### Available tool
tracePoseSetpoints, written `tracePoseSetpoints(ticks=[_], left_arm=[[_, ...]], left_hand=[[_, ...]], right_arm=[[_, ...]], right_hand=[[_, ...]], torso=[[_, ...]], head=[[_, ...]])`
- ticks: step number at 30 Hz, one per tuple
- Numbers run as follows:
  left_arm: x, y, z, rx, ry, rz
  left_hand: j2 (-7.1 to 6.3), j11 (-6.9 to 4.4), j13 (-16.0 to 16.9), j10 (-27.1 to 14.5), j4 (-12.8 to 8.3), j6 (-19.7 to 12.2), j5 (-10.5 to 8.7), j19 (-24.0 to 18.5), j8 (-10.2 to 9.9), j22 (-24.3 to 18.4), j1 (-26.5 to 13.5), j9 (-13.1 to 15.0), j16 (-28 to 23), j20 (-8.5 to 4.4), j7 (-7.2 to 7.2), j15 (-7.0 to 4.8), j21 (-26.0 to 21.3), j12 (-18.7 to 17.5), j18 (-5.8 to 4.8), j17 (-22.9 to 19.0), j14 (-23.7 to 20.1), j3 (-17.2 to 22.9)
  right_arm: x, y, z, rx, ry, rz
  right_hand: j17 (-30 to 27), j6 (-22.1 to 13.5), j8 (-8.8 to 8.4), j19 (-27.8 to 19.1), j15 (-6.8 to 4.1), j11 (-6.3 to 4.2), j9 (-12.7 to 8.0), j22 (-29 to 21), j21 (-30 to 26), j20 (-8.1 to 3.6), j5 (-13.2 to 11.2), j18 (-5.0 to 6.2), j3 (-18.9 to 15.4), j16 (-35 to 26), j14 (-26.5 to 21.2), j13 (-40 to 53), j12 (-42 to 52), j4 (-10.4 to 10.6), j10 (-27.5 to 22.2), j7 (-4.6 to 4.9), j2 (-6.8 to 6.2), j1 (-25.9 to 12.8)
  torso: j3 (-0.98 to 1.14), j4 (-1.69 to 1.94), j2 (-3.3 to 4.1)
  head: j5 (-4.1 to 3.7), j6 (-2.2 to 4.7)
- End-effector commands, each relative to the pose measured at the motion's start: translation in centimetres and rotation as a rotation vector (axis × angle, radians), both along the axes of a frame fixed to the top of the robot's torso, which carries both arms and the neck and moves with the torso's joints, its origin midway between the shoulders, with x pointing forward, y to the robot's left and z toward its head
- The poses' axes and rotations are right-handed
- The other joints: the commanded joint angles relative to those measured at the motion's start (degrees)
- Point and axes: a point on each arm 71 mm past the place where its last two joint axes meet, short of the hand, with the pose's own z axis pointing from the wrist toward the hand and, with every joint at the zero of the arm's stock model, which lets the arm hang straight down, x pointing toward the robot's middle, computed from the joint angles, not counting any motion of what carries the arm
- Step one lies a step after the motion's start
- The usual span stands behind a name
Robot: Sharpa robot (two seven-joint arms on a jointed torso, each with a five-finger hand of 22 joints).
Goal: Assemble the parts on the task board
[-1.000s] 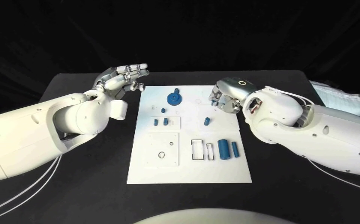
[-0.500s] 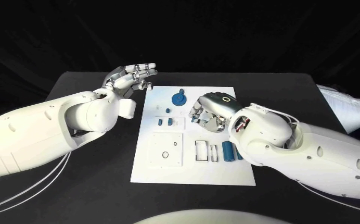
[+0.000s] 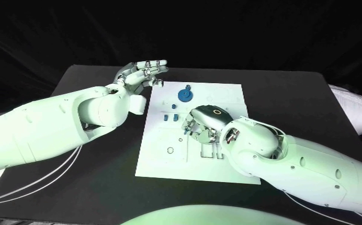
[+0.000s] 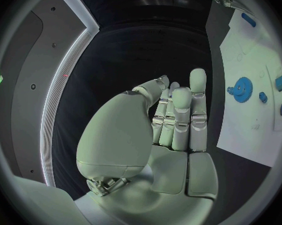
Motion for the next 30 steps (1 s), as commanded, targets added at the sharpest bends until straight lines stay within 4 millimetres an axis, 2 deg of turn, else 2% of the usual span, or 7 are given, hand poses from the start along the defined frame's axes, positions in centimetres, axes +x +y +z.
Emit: tracePoseSetpoints(ticks=[1, 4, 9, 19, 30], left_arm=[[0.0, -0.3, 0.1, -0.015, -0.012, -0.019], [0.0, -0.3, 0.0, -0.016, -0.01, -0.023], [0.0, -0.5, -0.1, -0.018, -0.007, -0.029], [0.0, -0.6, -0.2, -0.018, -0.003, -0.032], [0.0, -0.6, -0.2, -0.017, 0.003, -0.037]], left_hand=[[0.04, -0.05, 0.1, -0.6, -0.1, -0.6, 0.39, -0.3, 0.3, -0.1, -0.8, 0.1, 0.2, 0.28, 0.0, 0.05, -0.2, 0.3, 1.02, -0.1, -0.3, -0.4], [0.1, -0.03, 0.1, -0.7, 0.0, -0.6, 0.42, -0.3, 0.4, -0.1, -0.9, 0.1, 0.2, 0.3, 0.01, 0.06, -0.2, 0.4, 1.02, -0.1, -0.4, -0.4], [0.14, -0.02, 0.1, -0.7, 0.0, -0.6, 0.46, -0.3, 0.4, -0.1, -0.9, 0.1, 0.2, 0.31, 0.02, 0.07, -0.3, 0.5, 1.03, -0.1, -0.4, -0.4], [0.26, 0.0, 0.1, -1.0, -0.1, -0.8, 0.55, -0.3, 0.4, -0.1, -0.9, 0.1, 0.3, 0.34, 0.05, 0.08, -0.3, 0.6, 1.04, -0.1, -0.4, -0.4], [0.28, 0.04, 0.1, -1.1, -0.1, -0.9, 0.56, -0.3, 0.4, -0.1, -0.9, 0.1, 0.4, 0.36, 0.09, 0.1, -0.3, 0.7, 1.05, -0.1, -0.4, -0.4]], right_arm=[[-0.2, 0.4, -0.4, -0.001, 0.0, 0.039], [-0.3, 0.7, -0.7, -0.002, 0.006, 0.047], [-0.4, 1.1, -1.2, 0.002, 0.008, 0.054], [-0.5, 1.2, -1.5, -0.008, 0.01, 0.063], [-0.7, 1.3, -1.7, -0.023, 0.019, 0.066]], right_hand=[[-0.1, -0.1, -0.29, -0.1, 0.52, 0.28, 0.0, -0.1, 0.1, 0.35, 0.1, 0.6, 0.3, 0.2, 0.9, -0.1, -0.3, 0.1, 0.0, 0.29, 0.11, -1.1], [-0.1, -0.1, -0.26, -0.1, 0.54, 0.28, 0.0, -0.1, 0.1, 0.39, -0.3, 0.61, 0.4, 0.2, 0.9, 0.0, -0.3, -0.1, 0.0, 0.28, 0.19, -1.5], [-0.1, -0.1, -0.26, -0.2, 0.58, 0.32, 0.0, -0.2, 0.1, 0.42, -0.6, 0.64, 0.4, 0.2, 0.8, 0.0, -0.4, -0.1, 0.0, 0.31, 0.14, -2.0], [-0.1, -0.1, -0.26, -0.2, 0.59, 0.33, 0.0, -0.2, 0.1, 0.44, -0.7, 0.64, 0.3, 0.2, 0.8, 0.0, -0.4, -0.2, -0.1, 0.32, 0.08, -2.3], [-0.2, -0.1, -0.25, -0.2, 0.59, 0.32, 0.0, -0.2, 0.1, 0.44, -0.7, 0.63, 0.3, 0.2, 0.8, 0.0, -0.4, -0.2, 0.0, 0.32, 0.09, -2.3]], torso=[[0.05, -0.01, -0.01], [0.06, -0.08, 0.01], [0.08, -0.09, -0.06], [0.1, -0.05, -0.05], [0.04, -0.07, -0.07]], head=[[0.29, -0.12], [0.72, -0.21], [0.9, -0.68], [0.98, -0.95], [1.6, -1.32]])
